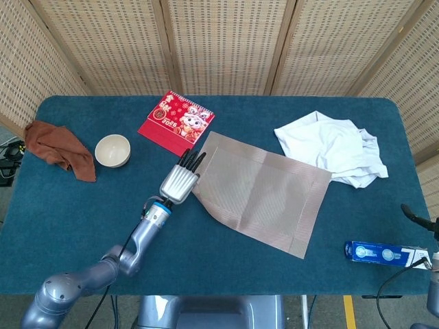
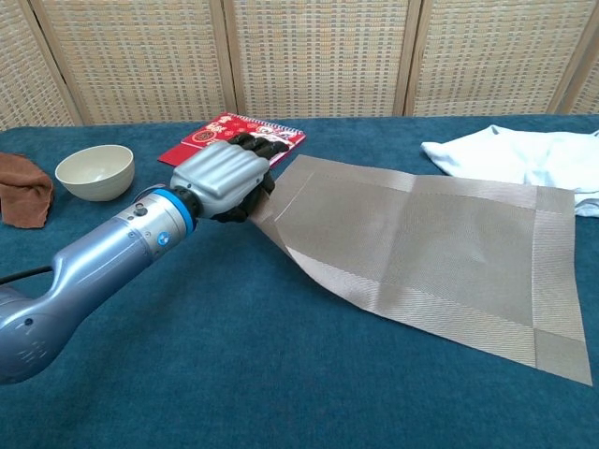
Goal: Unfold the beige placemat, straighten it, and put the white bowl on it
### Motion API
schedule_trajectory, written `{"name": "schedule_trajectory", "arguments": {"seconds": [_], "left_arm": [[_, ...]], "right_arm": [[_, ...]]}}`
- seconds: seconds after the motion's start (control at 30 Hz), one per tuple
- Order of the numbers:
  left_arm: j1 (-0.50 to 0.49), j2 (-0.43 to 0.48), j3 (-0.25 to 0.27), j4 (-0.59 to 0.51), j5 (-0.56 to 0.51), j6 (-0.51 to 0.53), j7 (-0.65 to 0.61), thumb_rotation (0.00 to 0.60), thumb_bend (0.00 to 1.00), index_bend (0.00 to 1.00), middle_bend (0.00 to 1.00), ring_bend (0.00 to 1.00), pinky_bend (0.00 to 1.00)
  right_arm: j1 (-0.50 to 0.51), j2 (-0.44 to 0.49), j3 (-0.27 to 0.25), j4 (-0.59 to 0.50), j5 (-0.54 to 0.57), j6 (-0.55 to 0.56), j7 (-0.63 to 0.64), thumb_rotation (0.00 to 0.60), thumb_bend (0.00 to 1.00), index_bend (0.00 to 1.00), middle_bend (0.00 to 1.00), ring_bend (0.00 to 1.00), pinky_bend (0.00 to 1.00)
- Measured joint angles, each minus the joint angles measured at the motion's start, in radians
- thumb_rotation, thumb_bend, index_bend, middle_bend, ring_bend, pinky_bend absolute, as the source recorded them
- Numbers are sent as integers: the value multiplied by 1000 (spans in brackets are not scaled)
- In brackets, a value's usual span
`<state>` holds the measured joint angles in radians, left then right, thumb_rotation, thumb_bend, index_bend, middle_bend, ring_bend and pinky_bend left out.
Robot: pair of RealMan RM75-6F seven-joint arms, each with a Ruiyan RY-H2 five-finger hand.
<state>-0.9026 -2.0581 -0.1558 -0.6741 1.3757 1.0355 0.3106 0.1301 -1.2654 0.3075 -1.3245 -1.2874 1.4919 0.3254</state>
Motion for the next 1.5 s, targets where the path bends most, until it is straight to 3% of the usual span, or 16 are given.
{"name": "schedule_trajectory", "arguments": {"seconds": [0.3,0.47,0.67,0.97,1.5], "left_arm": [[111,167,40,-365,-38,27,169,600,585,763,0,0,0],[170,268,54,-599,-117,31,305,600,589,763,0,0,0],[232,385,83,-806,-179,54,401,600,590,763,0,0,0],[280,451,139,-903,-171,77,405,600,590,763,0,0,0],[313,469,170,-1044,-255,79,462,600,598,766,0,0,0]], "right_arm": [[-1,0,-9,-17,-17,14,-17,600,296,102,0,0,0],[-3,1,-14,-28,-30,26,-25,600,295,102,0,0,0],[-4,3,-18,-37,-38,32,-26,600,295,102,0,0,0],[-7,5,-23,-48,-50,44,-30,600,296,106,0,0,0],[-10,6,-31,-58,-63,56,-39,600,295,110,0,0,0]]}}
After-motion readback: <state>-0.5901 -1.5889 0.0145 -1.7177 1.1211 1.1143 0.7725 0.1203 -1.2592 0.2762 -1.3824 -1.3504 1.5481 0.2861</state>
